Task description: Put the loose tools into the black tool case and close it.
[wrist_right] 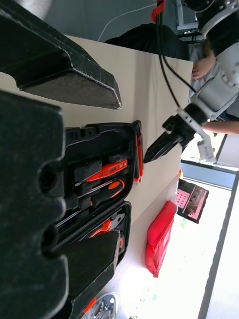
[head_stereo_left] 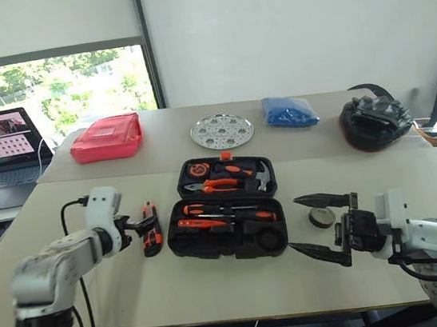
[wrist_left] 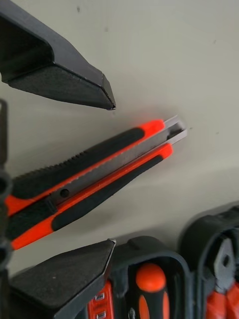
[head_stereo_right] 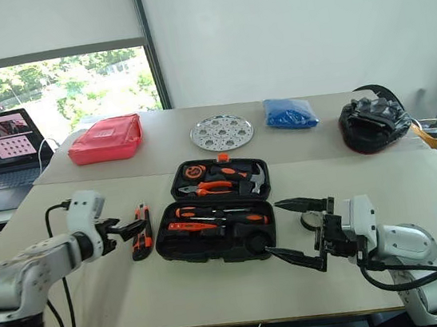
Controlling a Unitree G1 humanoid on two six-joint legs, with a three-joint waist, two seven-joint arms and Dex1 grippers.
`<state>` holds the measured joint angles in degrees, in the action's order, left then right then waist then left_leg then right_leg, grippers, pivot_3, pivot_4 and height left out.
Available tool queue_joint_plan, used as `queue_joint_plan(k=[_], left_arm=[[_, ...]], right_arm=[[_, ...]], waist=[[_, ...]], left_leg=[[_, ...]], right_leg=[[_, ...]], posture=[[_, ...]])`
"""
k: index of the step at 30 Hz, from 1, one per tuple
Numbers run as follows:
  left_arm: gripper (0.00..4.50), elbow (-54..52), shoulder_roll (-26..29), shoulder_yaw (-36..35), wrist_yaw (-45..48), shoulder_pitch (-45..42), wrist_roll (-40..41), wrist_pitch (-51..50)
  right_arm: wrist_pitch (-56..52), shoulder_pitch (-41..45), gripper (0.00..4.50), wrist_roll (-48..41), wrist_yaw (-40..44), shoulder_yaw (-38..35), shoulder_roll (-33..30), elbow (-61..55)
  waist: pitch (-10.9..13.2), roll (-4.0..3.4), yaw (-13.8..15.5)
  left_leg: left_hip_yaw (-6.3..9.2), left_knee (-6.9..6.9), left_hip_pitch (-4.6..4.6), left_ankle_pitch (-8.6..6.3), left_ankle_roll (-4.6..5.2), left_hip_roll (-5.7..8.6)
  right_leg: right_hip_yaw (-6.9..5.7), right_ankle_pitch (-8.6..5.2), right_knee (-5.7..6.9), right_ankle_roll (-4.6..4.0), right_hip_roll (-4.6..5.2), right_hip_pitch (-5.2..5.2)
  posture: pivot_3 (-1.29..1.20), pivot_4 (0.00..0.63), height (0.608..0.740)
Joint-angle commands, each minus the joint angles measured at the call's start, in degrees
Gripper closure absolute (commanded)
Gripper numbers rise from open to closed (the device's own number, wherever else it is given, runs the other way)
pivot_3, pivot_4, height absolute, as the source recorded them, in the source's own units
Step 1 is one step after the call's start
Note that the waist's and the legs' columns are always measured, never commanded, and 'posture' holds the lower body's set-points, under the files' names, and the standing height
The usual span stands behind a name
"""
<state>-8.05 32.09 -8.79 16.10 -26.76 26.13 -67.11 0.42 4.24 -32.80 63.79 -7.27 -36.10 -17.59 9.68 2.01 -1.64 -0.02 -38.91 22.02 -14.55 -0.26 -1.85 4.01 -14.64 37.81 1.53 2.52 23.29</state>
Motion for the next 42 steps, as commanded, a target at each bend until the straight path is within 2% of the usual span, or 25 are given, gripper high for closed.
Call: queue_joint_plan(k=[1, 4, 7, 8, 13, 15, 17, 19, 20, 23, 25, 28, 31, 34, 38, 42], left_arm=[[0.03, 1.92, -1.02, 2.31, -2.68, -2.13, -3.83, 1.43], [0.03, 3.59, -2.58, 3.79, -3.12, -2.70, -4.91, 1.32], [0.89, 4.70, -4.16, 3.63, -3.20, -2.24, -5.35, 1.50], [1.00, 4.84, -4.75, 3.08, -3.14, -2.06, -5.18, 1.46], [2.82, 5.42, -3.71, 0.76, -1.35, -0.50, -5.32, 1.29], [2.87, 5.58, -2.61, -2.36, -0.35, 0.03, -4.84, 2.34], [2.87, 5.87, -0.48, -5.34, 4.28, 0.54, -3.73, 8.61], [2.87, 6.23, 2.25, -6.84, 11.71, 0.58, -2.34, 16.98], [2.87, 6.03, 4.02, -6.44, 18.29, 0.81, -1.34, 22.18], [2.87, 6.38, 10.80, -1.12, 43.20, 1.66, -0.25, 38.96], [2.87, 7.71, 13.75, 2.71, 52.17, 1.20, -0.98, 43.77], [2.87, 11.51, 15.79, 13.61, 64.87, -4.15, -7.03, 52.81], [2.87, 14.59, 13.20, 21.82, 67.59, -9.75, -13.31, 56.62], [2.87, 17.57, 9.07, 26.45, 66.30, -13.14, -17.94, 60.30], [2.87, 21.12, 5.16, 29.37, 62.19, -15.84, -23.03, 59.00], [2.87, 23.84, 3.33, 31.38, 62.40, -17.12, -25.57, 60.96]], right_arm=[[-0.29, 0.58, 0.00, -0.72, -0.87, -0.49, 0.01, -2.53], [-0.34, 0.29, 0.00, -0.65, -1.55, -0.56, 0.07, -2.97], [-0.42, 0.02, 0.00, -0.63, -2.10, -0.68, 0.11, -3.44], [-0.50, -0.07, 0.00, -0.70, -2.30, -0.75, 0.11, -3.67], [-0.54, -0.71, 0.00, -0.90, -2.78, -0.98, -0.04, -4.47], [-0.52, -1.08, 0.00, -1.00, -2.92, -1.20, -0.16, -4.81], [-0.55, -1.42, 0.00, -1.11, -3.04, -1.53, -0.35, -5.08], [-0.64, -1.78, 0.00, -1.18, -3.11, -1.90, -0.55, -5.28], [-0.67, -2.01, 0.00, -1.23, -3.06, -2.10, -0.68, -5.33], [-0.83, -2.99, 0.00, -1.59, -2.57, -3.12, -1.53, -5.27], [-0.86, -3.46, 0.00, -1.64, -2.22, -3.60, -2.06, -5.11], [-0.62, -4.40, 0.00, -1.29, -1.80, -4.28, -2.79, -4.73], [-0.55, -5.06, 0.00, -1.07, -2.19, -4.40, -2.67, -5.24], [-0.64, -6.21, 0.00, -0.91, -3.02, -4.45, -2.43, -6.45], [-0.74, -7.70, 0.00, -0.85, -4.20, -4.57, -2.18, -7.91], [-0.74, -8.54, 0.00, -0.76, -5.01, -4.47, -2.10, -8.83]], waist=[[0.00, 0.00, -0.01], [0.00, 0.00, 0.41], [0.00, -0.01, 0.53], [-0.01, -0.02, 0.63], [-0.01, -0.02, 0.84], [-0.01, -0.02, 0.81], [-0.01, -0.02, 0.33], [0.01, -0.01, -0.08], [0.03, 0.02, -0.09], [0.04, 0.03, 0.23], [0.03, -0.03, 0.75], [0.02, -0.09, 1.59], [0.03, -0.08, 1.99], [0.03, -0.08, 1.93], [0.03, -0.08, 1.39], [0.03, -0.07, 0.77]], left_leg=[[0.00, 0.00, 0.01, 0.00, 0.00, -0.01], [-0.03, -0.02, -0.01, 0.00, 0.00, 0.01], [-0.09, -0.02, -0.06, 0.01, -0.01, 0.02], [-0.09, -0.02, -0.06, 0.01, -0.01, 0.02], [-0.14, -0.03, -0.05, 0.01, -0.01, 0.04], [-0.14, -0.02, -0.04, 0.01, -0.01, 0.03], [-0.14, 0.01, -0.03, 0.00, -0.01, 0.01], [-0.12, 0.06, -0.03, 0.01, -0.01, -0.02], [-0.14, 0.06, -0.01, 0.01, -0.01, -0.02], [-0.17, 0.04, 0.11, 0.03, -0.06, -0.02], [-0.25, 0.06, 0.11, 0.03, -0.06, 0.01], [-0.28, 0.05, 0.12, 0.02, -0.06, 0.05], [-0.27, 0.01, 0.25, 0.03, -0.05, 0.02], [-0.27, -0.02, 0.35, 0.02, -0.02, 0.03], [-0.20, -0.02, 0.41, -0.05, 0.11, 0.02], [-0.20, -0.02, 0.40, -0.06, 0.13, 0.02]], right_leg=[[-0.01, 0.00, -0.02, 0.00, -0.01, 0.00], [-0.02, 0.00, -0.02, 0.00, 0.00, -0.03], [-0.01, 0.00, -0.01, 0.00, 0.00, -0.08], [-0.01, 0.00, -0.02, 0.00, 0.00, -0.08], [-0.02, 0.00, -0.05, 0.00, 0.02, -0.10], [-0.03, 0.00, -0.10, 0.01, 0.02, -0.10], [-0.02, 0.00, -0.11, 0.01, 0.01, -0.08], [-0.02, 0.00, -0.10, -0.01, -0.03, -0.03], [-0.03, 0.00, -0.09, -0.02, -0.03, -0.01], [-0.11, 0.00, -0.15, -0.04, -0.02, 0.03], [-0.11, 0.00, -0.30, -0.03, 0.05, -0.02], [-0.12, -0.02, -0.42, 0.02, 0.08, -0.11], [-0.12, 0.01, -0.63, 0.06, -0.04, -0.13], [-0.06, 0.05, -0.70, 0.13, -0.06, -0.09], [-0.06, 0.05, -0.71, 0.15, -0.08, -0.04], [-0.05, 0.05, -0.68, 0.15, -0.09, -0.04]], posture=[[0.00, 0.150, 0.740], [0.00, 0.150, 0.740], [0.00, 0.150, 0.740], [0.00, 0.150, 0.740], [0.00, 0.150, 0.740], [0.00, 0.150, 0.740], [0.00, 0.150, 0.740], [0.00, 0.150, 0.740], [0.00, 0.150, 0.740], [0.00, 0.150, 0.740], [0.00, 0.150, 0.740], [0.00, 0.150, 0.740], [0.00, 0.150, 0.740], [0.00, 0.150, 0.740], [0.00, 0.150, 0.740], [0.00, 0.150, 0.740]])
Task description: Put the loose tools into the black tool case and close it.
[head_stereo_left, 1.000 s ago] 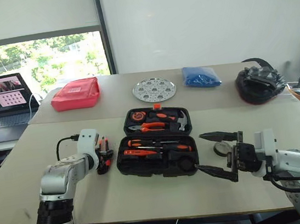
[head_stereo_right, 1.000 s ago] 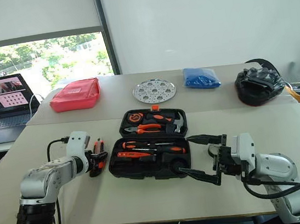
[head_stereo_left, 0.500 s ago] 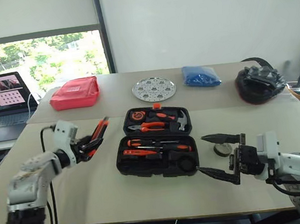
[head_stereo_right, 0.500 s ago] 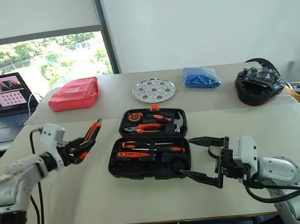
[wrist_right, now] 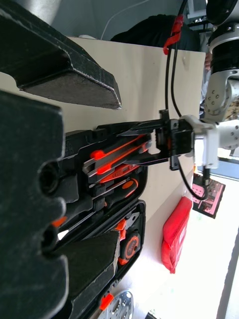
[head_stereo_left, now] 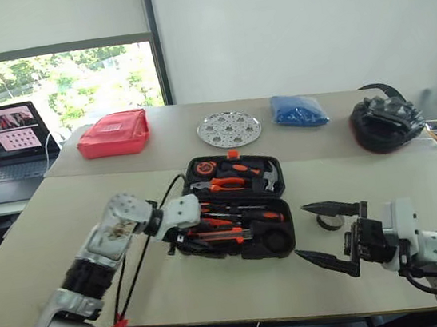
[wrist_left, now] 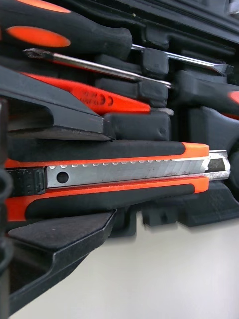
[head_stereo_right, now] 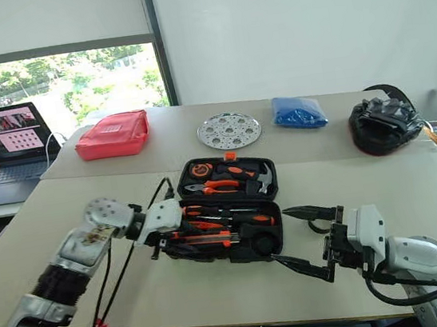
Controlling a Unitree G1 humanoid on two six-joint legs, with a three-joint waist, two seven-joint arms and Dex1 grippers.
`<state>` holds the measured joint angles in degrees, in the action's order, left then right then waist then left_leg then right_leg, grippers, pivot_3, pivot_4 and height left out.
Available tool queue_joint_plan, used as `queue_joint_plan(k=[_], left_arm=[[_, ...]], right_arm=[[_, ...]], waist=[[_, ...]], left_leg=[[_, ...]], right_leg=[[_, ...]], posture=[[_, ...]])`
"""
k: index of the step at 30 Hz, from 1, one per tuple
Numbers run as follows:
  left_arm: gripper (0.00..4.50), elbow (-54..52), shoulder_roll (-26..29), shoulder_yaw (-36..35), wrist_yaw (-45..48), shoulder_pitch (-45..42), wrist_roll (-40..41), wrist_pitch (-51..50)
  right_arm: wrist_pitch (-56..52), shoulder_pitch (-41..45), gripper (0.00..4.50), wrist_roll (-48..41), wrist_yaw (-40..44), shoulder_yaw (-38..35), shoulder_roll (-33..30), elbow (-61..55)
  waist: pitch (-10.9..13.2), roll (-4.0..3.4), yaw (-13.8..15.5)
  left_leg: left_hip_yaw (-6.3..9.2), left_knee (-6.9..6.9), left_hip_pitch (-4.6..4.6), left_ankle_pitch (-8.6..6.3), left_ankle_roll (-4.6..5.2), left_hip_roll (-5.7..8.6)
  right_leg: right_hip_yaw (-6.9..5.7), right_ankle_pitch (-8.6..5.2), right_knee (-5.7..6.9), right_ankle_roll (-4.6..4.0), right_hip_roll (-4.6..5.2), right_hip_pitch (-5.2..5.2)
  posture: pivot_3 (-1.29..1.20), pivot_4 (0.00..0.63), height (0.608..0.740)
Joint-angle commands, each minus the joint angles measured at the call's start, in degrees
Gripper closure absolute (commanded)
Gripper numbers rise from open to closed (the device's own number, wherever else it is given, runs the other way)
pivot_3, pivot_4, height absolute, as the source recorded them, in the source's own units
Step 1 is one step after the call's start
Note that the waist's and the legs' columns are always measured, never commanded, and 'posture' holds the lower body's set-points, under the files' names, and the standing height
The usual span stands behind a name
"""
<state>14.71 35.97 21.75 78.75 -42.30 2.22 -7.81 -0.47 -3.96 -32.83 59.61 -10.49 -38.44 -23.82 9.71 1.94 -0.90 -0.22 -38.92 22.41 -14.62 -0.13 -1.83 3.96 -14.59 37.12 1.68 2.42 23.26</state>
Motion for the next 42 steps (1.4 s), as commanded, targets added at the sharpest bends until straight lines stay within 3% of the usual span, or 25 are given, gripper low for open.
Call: queue_joint_plan(k=[1, 27, 28, 34, 37, 41, 42], left_arm=[[2.87, 1.23, -0.77, 1.01, 0.01, -1.61, -1.88, 1.89], [2.87, 6.85, -7.07, 2.66, 5.11, -4.85, -4.16, 2.85], [2.37, 6.78, -7.05, 2.62, 5.01, -4.77, -4.39, 2.78], [0.44, 6.04, -8.43, -2.83, 2.56, -5.61, -0.56, 4.45], [0.44, 3.02, -7.38, -7.71, 5.04, -6.34, 5.89, 1.09], [0.44, 3.50, -5.57, -10.60, 5.91, -6.28, 8.75, 2.19], [0.96, 3.82, -5.08, -11.05, 5.89, -5.97, 8.88, 3.10]], right_arm=[[0.15, -0.50, 0.00, -0.74, -1.05, -1.26, 0.25, -2.77], [0.30, 0.07, 0.00, 0.31, -1.61, 0.73, 0.93, -1.93], [0.19, 0.15, 0.00, 0.31, -1.68, 0.81, 0.93, -2.00], [-0.25, 0.26, 0.00, 0.15, -1.84, 0.98, 0.81, -2.17], [-0.63, 0.79, 0.00, 0.20, -1.83, 1.29, 0.71, -1.98], [-0.98, 1.56, 0.00, 0.18, -1.82, 1.63, 0.72, -1.69], [-1.06, 1.69, 0.00, 0.18, -1.80, 1.69, 0.74, -1.66]], waist=[[0.00, 0.00, 0.07], [-0.01, -0.01, 1.67], [-0.01, -0.01, 1.66], [-0.01, -0.02, 1.48], [-0.01, -0.01, 1.26], [-0.01, -0.02, 0.50], [-0.01, -0.02, 0.32]], left_leg=[[0.01, 0.00, -0.01, 0.00, 0.00, 0.00], [0.03, -0.15, -0.03, 0.00, 0.00, 0.09], [0.03, -0.15, -0.03, 0.01, 0.00, 0.09], [0.04, -0.15, 0.00, 0.00, 0.00, 0.08], [0.05, -0.13, 0.05, -0.02, 0.03, 0.06], [0.05, -0.14, 0.04, -0.01, 0.03, 0.04], [0.05, -0.13, 0.01, -0.01, 0.03, 0.04]], right_leg=[[-0.01, 0.00, 0.01, 0.00, 0.00, -0.02], [0.00, 0.01, -0.01, 0.11, 0.05, -0.16], [0.00, 0.01, -0.01, 0.11, 0.05, -0.15], [0.00, 0.01, -0.01, 0.11, 0.04, -0.13], [-0.01, 0.01, 0.00, 0.10, 0.02, -0.04], [-0.01, 0.02, 0.04, 0.09, 0.02, -0.03], [0.00, 0.02, 0.04, 0.09, 0.02, -0.06]], posture=[[0.00, 0.150, 0.740], [0.00, 0.150, 0.740], [0.00, 0.150, 0.740], [0.00, 0.150, 0.740], [0.00, 0.150, 0.740], [0.00, 0.150, 0.740], [0.00, 0.150, 0.740]])
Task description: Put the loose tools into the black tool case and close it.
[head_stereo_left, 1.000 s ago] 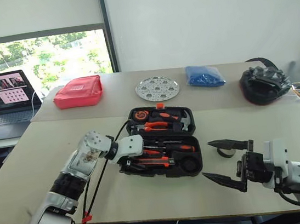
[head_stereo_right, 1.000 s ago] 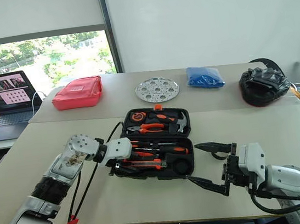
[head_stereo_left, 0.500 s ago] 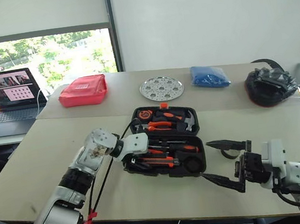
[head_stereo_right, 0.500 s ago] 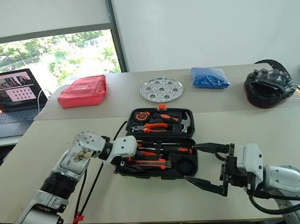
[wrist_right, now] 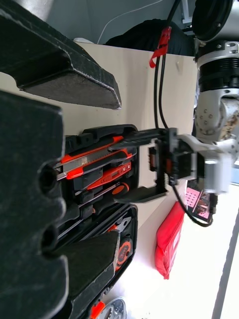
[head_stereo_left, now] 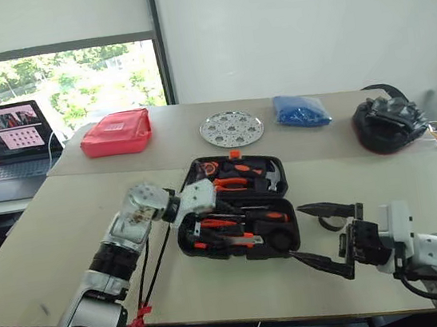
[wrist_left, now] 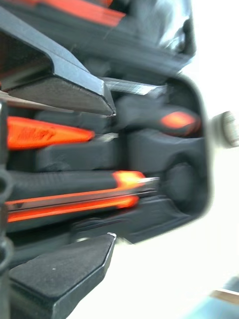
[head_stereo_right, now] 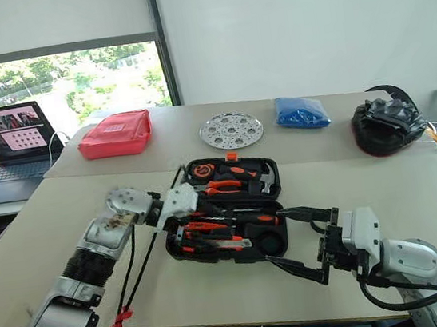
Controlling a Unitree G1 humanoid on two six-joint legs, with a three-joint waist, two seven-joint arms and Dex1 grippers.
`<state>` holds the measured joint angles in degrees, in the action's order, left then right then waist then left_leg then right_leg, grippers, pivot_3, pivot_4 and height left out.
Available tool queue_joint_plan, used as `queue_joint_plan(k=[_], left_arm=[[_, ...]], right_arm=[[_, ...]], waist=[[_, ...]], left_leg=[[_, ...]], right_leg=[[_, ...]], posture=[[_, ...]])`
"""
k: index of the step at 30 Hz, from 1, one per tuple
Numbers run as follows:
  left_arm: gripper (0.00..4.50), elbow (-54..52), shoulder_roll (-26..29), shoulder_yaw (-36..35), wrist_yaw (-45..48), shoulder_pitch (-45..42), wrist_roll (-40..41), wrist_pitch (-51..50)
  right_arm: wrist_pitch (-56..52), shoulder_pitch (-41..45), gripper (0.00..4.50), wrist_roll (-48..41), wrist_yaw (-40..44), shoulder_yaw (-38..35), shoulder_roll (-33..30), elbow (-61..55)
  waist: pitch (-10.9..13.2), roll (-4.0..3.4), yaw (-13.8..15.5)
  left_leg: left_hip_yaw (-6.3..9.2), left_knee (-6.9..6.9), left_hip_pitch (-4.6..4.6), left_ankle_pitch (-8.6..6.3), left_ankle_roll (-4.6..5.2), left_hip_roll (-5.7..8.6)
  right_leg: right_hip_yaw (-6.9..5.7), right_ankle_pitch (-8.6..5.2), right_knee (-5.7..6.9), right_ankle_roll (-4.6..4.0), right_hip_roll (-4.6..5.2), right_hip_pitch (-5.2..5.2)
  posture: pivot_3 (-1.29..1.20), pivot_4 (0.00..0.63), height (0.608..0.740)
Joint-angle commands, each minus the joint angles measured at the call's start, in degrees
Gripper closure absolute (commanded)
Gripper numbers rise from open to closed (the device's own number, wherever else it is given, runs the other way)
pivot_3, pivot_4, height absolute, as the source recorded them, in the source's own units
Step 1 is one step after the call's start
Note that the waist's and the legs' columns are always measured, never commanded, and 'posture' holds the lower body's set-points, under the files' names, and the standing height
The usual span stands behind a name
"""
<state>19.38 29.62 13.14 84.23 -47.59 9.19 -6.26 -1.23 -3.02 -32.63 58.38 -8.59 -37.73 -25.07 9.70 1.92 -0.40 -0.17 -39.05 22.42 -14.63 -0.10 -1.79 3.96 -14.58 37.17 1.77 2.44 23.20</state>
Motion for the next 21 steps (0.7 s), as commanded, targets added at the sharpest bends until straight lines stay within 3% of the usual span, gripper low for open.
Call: queue_joint_plan(k=[1, 7, 11, 21], left_arm=[[1.07, -0.62, 1.76, -2.62, 0.55, -0.34, 1.78, 2.21], [2.96, -0.94, 3.76, -1.77, 2.16, 4.57, 1.19, 6.70], [4.44, 0.42, 2.69, -0.12, -0.80, 6.47, -1.81, 9.66], [4.44, 2.81, 2.07, 2.51, -4.07, 7.26, -5.94, 10.62]], right_arm=[[-0.34, 0.82, 0.00, -0.02, -0.53, -0.19, 0.03, -0.38], [-0.38, 1.19, 0.00, -0.07, -0.43, -0.16, -0.10, 0.09], [-0.43, 1.50, 0.00, -0.01, -0.59, 0.03, -0.06, 0.22], [-0.86, 1.58, 0.00, -0.09, -1.43, 0.44, 0.10, -0.39]], waist=[[0.00, 0.00, -0.27], [0.00, 0.00, -0.44], [0.00, 0.00, -0.26], [0.00, 0.00, -0.30]], left_leg=[[0.00, 0.00, -0.01, 0.00, 0.00, 0.00], [-0.01, 0.00, -0.02, 0.00, 0.00, 0.00], [0.00, -0.02, 0.01, 0.00, 0.00, 0.00], [0.00, -0.03, -0.01, 0.00, 0.00, 0.00]], right_leg=[[0.00, 0.00, 0.00, 0.00, -0.01, 0.00], [0.01, 0.00, 0.00, 0.00, 0.00, -0.01], [0.01, 0.00, 0.00, 0.00, 0.00, 0.00], [0.01, 0.01, 0.02, 0.00, 0.00, -0.02]], posture=[[0.00, 0.150, 0.740], [0.00, 0.150, 0.740], [0.00, 0.150, 0.740], [0.00, 0.150, 0.740]])
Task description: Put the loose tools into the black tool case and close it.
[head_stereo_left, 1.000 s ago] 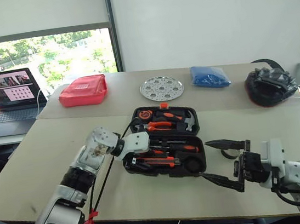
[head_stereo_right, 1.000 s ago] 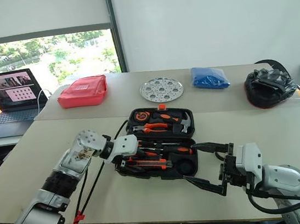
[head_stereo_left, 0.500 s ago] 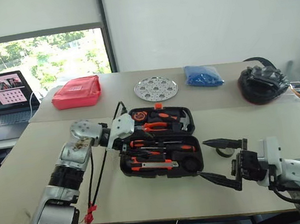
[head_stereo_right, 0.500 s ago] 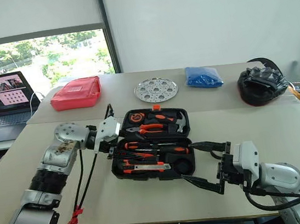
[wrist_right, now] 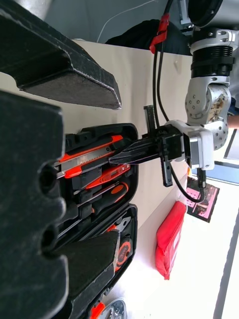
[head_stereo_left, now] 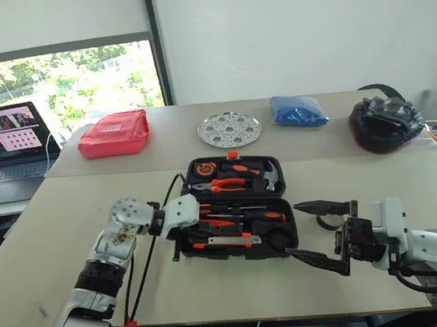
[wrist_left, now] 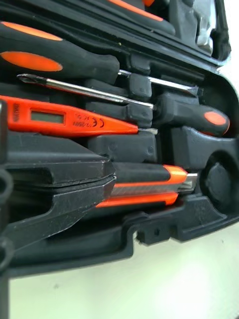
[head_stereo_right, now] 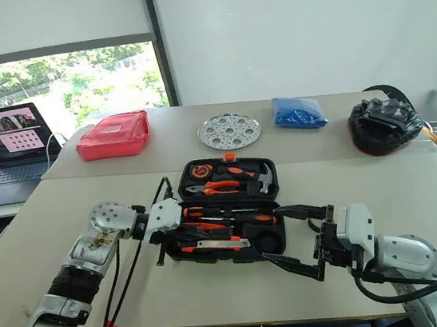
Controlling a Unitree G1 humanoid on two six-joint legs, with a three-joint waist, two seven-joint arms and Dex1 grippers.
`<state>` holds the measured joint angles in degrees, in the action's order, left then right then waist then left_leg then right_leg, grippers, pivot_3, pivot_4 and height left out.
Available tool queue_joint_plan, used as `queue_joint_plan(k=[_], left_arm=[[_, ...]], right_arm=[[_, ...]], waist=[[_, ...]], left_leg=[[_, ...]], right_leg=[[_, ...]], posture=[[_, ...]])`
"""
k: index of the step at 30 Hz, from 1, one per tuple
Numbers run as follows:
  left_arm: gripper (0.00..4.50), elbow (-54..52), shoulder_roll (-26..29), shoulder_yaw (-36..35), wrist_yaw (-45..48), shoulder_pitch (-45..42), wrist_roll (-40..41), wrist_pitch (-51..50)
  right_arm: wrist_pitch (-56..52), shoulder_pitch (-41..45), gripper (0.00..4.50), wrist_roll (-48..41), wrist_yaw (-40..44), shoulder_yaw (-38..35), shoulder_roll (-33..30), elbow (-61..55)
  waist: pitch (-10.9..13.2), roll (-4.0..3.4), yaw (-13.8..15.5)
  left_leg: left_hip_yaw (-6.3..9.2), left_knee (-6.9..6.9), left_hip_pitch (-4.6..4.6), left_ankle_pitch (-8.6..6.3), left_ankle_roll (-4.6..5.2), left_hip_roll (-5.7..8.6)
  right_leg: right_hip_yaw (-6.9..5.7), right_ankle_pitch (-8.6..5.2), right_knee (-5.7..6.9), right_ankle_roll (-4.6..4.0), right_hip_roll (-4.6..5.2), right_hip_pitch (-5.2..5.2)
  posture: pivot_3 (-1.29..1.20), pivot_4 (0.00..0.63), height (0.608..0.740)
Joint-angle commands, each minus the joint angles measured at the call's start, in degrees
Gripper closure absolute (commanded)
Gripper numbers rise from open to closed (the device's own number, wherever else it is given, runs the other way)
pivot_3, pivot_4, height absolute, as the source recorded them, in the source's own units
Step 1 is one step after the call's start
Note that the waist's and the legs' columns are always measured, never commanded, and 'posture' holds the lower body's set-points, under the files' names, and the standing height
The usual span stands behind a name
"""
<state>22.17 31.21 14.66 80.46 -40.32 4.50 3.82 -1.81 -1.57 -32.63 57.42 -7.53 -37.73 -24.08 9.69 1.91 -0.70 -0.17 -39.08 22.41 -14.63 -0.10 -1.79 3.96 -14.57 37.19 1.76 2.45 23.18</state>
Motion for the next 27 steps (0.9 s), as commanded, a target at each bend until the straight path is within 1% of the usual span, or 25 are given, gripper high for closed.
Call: queue_joint_plan(k=[1, 7, 12, 15, 17, 18, 20, 24, 25, 27], left_arm=[[4.44, 0.01, 0.53, 1.23, -0.32, 0.15, -1.45, 0.44], [4.44, 0.00, 0.90, 3.69, -0.83, 2.07, -3.59, -1.37], [4.44, 0.48, 0.87, 6.64, -5.96, 3.14, -8.82, -3.31], [4.44, -0.80, -0.02, 7.23, -7.36, 3.72, -8.95, -5.72], [4.44, -1.60, -0.34, 7.23, -7.66, 3.91, -8.54, -5.33], [4.44, -2.15, -0.51, 6.99, -7.61, 4.07, -7.91, -5.74], [4.44, -3.53, -0.59, 5.41, -6.68, 4.59, -5.12, -4.33], [4.44, -6.09, -0.43, -2.96, -4.04, 5.87, 5.36, -0.39], [4.44, -7.29, 0.06, -5.23, -2.53, 6.52, 8.93, -1.94], [3.92, -9.25, 2.20, -9.24, -0.96, 8.02, 13.52, -3.65]], right_arm=[[-0.28, 0.14, 0.00, -0.12, -0.55, -0.60, 0.08, -1.38], [-0.18, 0.20, 0.00, -0.05, -0.91, -0.46, 0.23, -1.38], [0.09, -0.01, 0.00, 0.14, -1.27, -0.59, 0.35, -1.19], [0.22, -0.09, 0.00, 0.22, -1.41, -0.67, 0.43, -1.10], [0.33, -0.18, 0.00, 0.23, -1.43, -0.76, 0.42, -0.98], [0.41, -0.28, 0.00, 0.23, -1.43, -0.85, 0.42, -0.91], [0.80, -1.01, 0.00, 0.17, -1.48, -1.97, 0.20, -0.74], [0.51, -6.75, 0.00, -1.96, -0.49, -8.32, -1.31, -0.76], [0.51, -8.83, 0.00, -2.27, 0.15, -10.01, -1.65, -0.57], [1.68, -13.12, 0.00, -1.99, 1.18, -13.63, -1.70, 0.56]], waist=[[0.00, 0.00, 0.00], [-0.02, -0.02, 0.01], [-0.15, -0.19, 0.08], [-0.25, -0.34, 0.03], [-0.29, -0.42, 0.07], [-0.30, -0.42, 0.10], [-0.31, -0.45, 0.13], [-0.32, -0.47, 0.05], [-0.32, -0.46, 0.05], [-0.29, -0.41, 0.03]], left_leg=[[0.00, 0.00, -0.01, 0.00, 0.00, 0.00], [0.00, 0.00, -0.06, 0.00, 0.00, 0.00], [0.00, 0.00, -0.20, 0.00, 0.00, 0.01], [0.00, 0.01, -0.55, 0.00, 0.00, 0.00], [0.00, 0.02, -0.79, -0.01, 0.00, 0.01], [-0.01, 0.02, -0.91, -0.01, 0.00, 0.01], [-0.01, 0.02, -0.94, 0.00, 0.00, 0.01], [-0.01, 0.09, -0.80, -0.01, 0.00, 0.01], [-0.01, 0.09, -0.66, -0.02, 0.02, 0.01], [-0.01, 0.08, -0.17, -0.03, 0.03, -0.01]], right_leg=[[0.00, 0.00, 0.00, 0.00, 0.00, -0.01], [0.00, 0.00, 0.01, 0.00, 0.00, -0.06], [0.01, 0.00, 0.00, 0.00, 0.00, -0.20], [0.00, -0.02, -0.04, 0.03, 0.00, -0.59], [0.00, -0.17, -0.07, 0.28, 0.00, -0.84], [0.01, -0.26, -0.07, 0.43, 0.01, -0.94], [0.01, -0.27, -0.07, 0.44, 0.01, -0.96], [0.02, -0.24, -0.11, 0.37, 0.02, -0.83], [0.03, -0.14, -0.11, 0.20, 0.03, -0.71], [0.02, -0.06, -0.07, 0.05, 0.03, -0.19]], posture=[[0.00, 0.150, 0.740], [0.00, 0.150, 0.740], [0.00, 0.150, 0.740], [0.00, 0.150, 0.740], [0.00, 0.150, 0.740], [0.00, 0.150, 0.740], [0.00, 0.150, 0.740], [0.00, 0.150, 0.740], [0.00, 0.150, 0.740], [0.00, 0.150, 0.740]])
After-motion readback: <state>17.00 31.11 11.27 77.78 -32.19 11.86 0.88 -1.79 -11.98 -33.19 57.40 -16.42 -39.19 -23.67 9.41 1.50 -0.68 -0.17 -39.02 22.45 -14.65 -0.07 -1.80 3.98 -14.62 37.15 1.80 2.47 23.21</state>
